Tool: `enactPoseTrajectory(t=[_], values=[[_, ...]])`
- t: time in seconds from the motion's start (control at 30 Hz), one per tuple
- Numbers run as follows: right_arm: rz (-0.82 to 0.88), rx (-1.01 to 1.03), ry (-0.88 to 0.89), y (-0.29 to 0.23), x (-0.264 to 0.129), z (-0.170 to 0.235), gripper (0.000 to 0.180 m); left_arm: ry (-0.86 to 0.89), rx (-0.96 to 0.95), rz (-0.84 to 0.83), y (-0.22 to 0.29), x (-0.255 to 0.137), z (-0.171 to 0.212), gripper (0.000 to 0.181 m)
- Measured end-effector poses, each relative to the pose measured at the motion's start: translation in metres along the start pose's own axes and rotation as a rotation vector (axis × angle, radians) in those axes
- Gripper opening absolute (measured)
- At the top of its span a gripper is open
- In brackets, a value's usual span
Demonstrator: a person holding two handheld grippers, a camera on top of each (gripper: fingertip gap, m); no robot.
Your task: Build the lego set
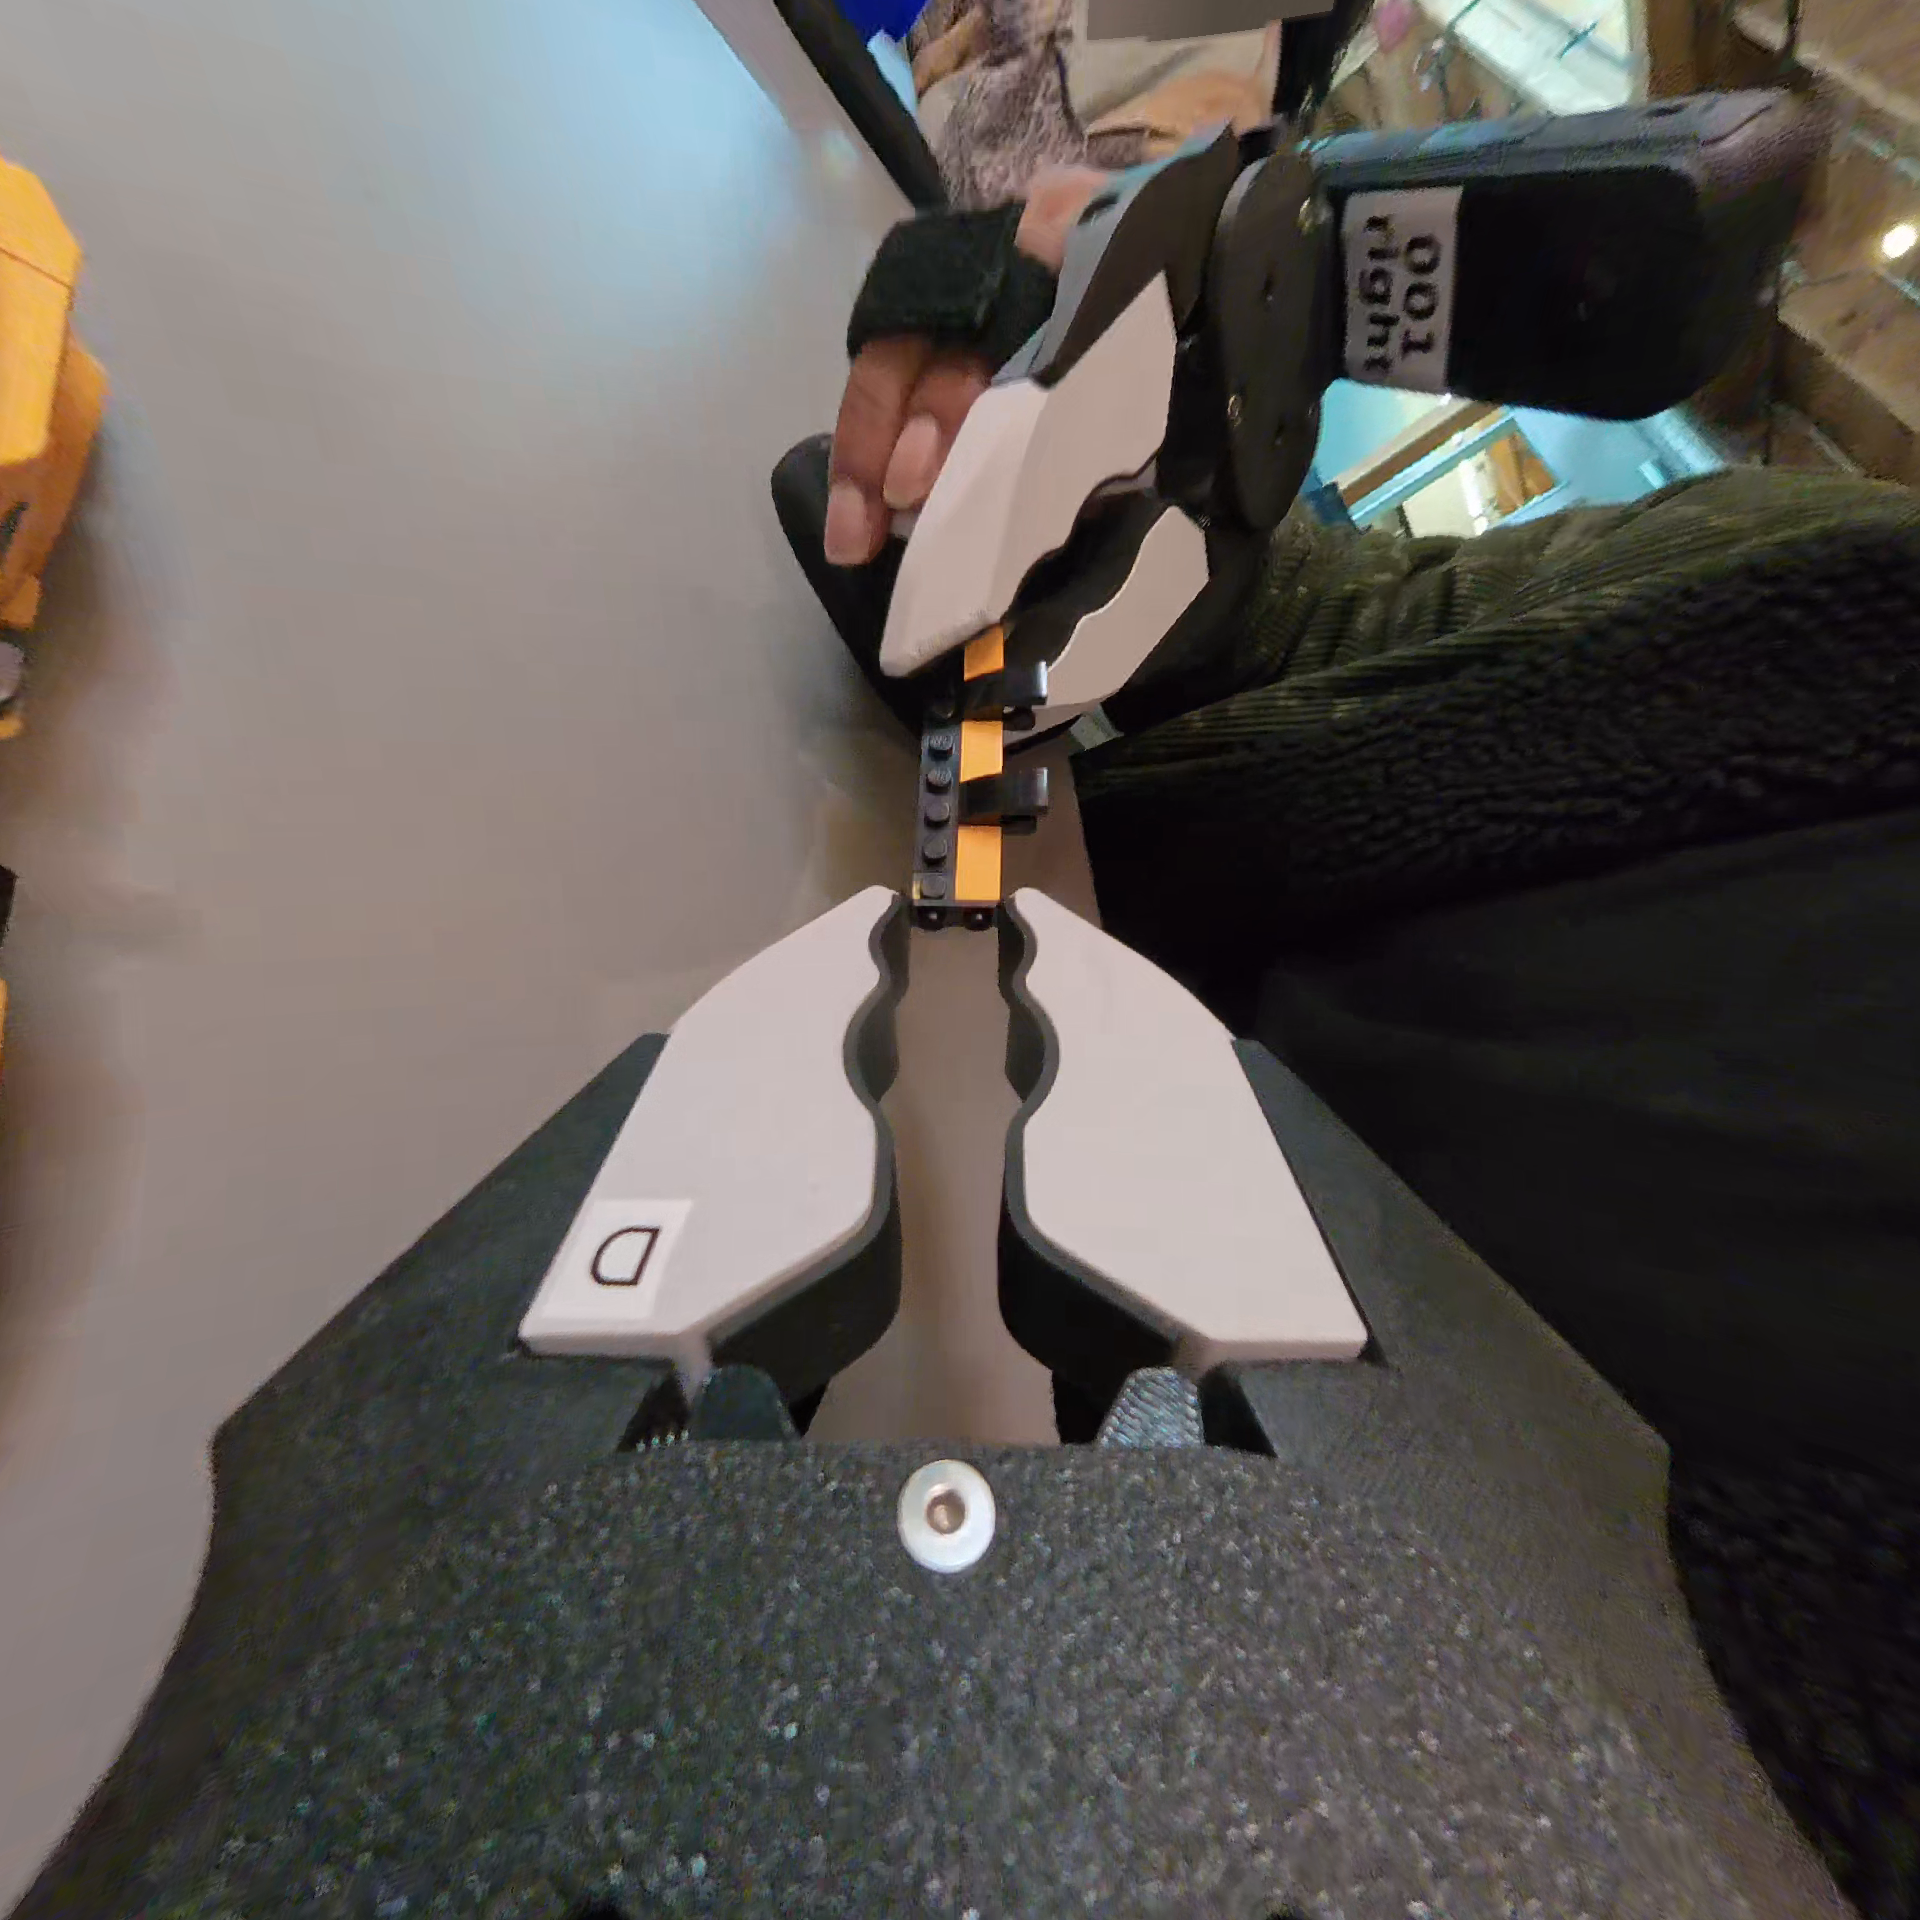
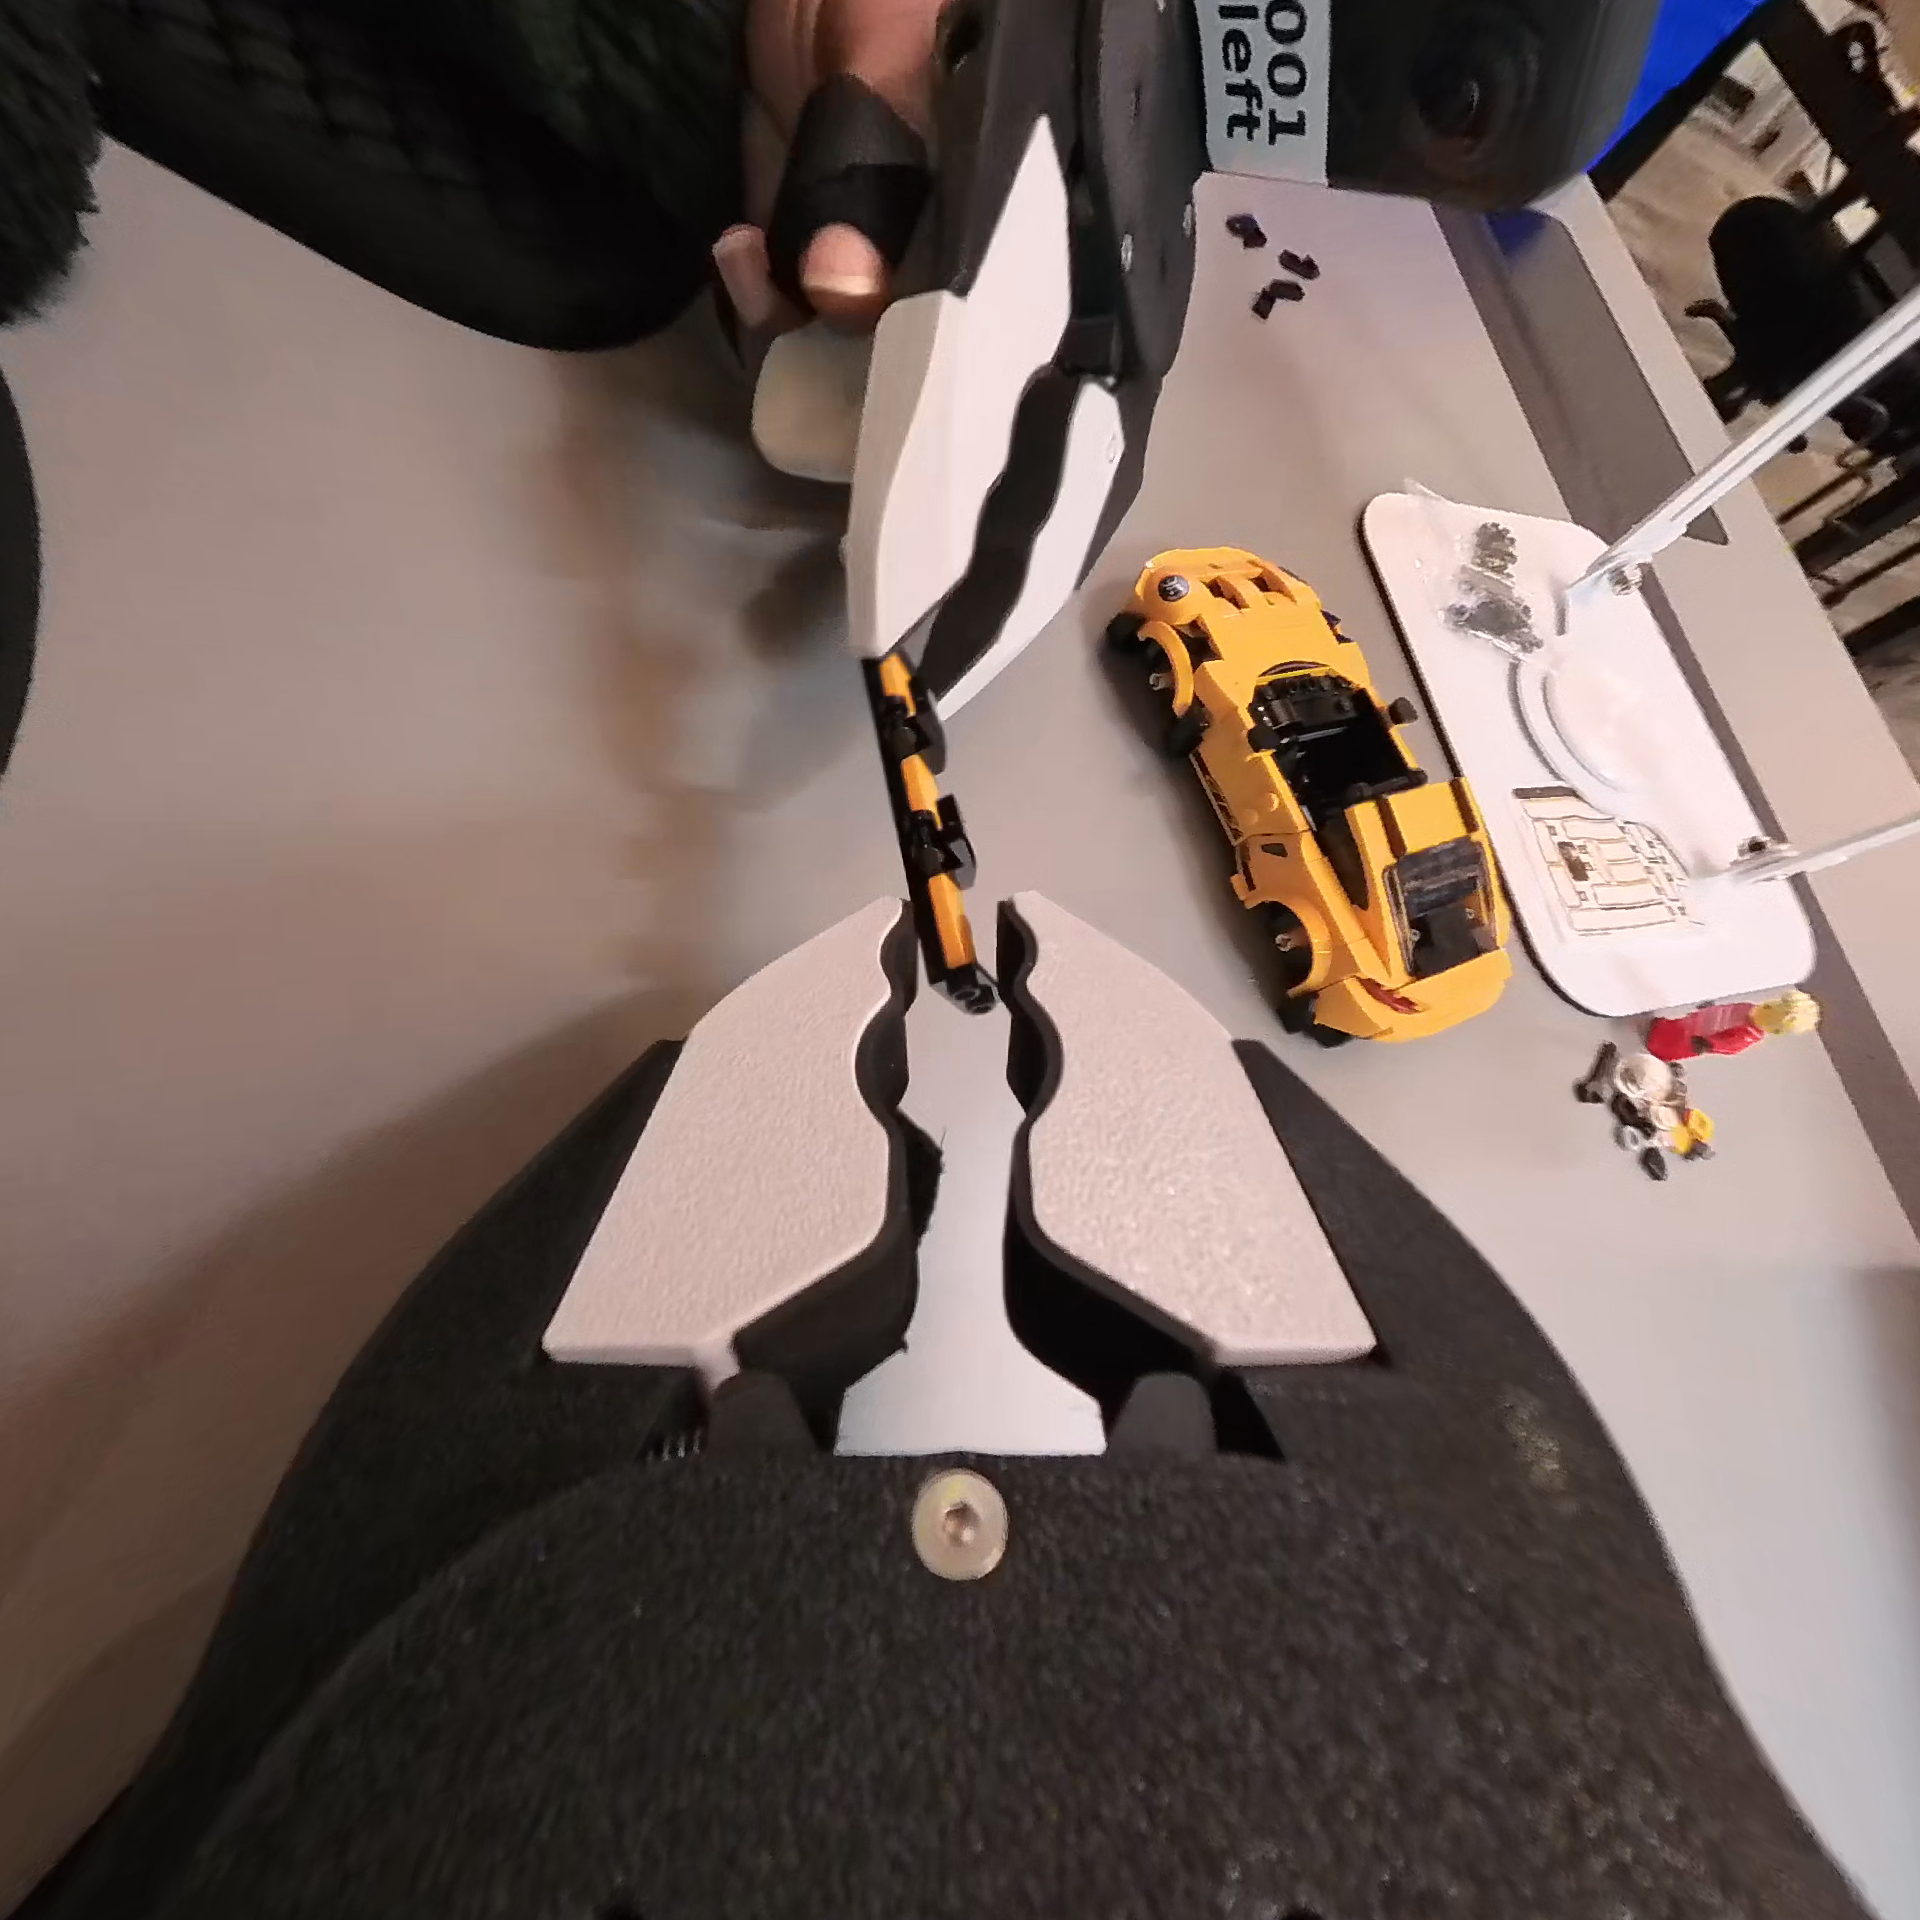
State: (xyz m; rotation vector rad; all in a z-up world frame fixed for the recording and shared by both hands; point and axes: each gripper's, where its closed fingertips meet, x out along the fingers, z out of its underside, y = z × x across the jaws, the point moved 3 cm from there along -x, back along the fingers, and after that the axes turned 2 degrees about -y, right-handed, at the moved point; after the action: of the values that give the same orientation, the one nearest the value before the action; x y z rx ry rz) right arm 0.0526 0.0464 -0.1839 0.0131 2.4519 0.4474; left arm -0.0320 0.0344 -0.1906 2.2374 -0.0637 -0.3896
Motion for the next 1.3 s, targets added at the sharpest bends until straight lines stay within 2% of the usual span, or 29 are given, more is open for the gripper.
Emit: enactPoseTrajectory(t=[0.1,0.23,0.4,0.57,0.7,1.0,1.3], values=[[-0.036,0.065,0.052,0.000,-0.002,-0.002,0.008,0.039,0.003,0.017,0.002,-0.004,-0.005,0.017],[-0.083,0.155,0.115,0.002,-0.005,-0.003,0.008,0.042,0.134,-0.033,0.008,-0.004,-0.007,0.018],[-0.125,0.195,0.138,0.001,-0.005,-0.004,0.007,0.026,0.428,-0.238,0.005,-0.005,-0.010,0.022],[-0.142,0.187,0.102,-0.004,0.000,-0.001,0.007,-0.013,0.687,-0.376,0.013,0.003,-0.008,0.021],[-0.146,0.184,0.093,-0.005,0.002,-0.001,0.007,-0.058,0.777,-0.462,0.011,0.006,-0.006,0.009],[-0.102,0.164,0.113,-0.001,-0.002,-0.004,0.009,-0.070,0.926,-0.552,0.017,0.006,-0.008,0.009],[0.065,0.021,0.093,0.005,-0.011,-0.013,0.015,-0.088,1.007,-0.641,0.013,0.000,-0.010,0.008]])
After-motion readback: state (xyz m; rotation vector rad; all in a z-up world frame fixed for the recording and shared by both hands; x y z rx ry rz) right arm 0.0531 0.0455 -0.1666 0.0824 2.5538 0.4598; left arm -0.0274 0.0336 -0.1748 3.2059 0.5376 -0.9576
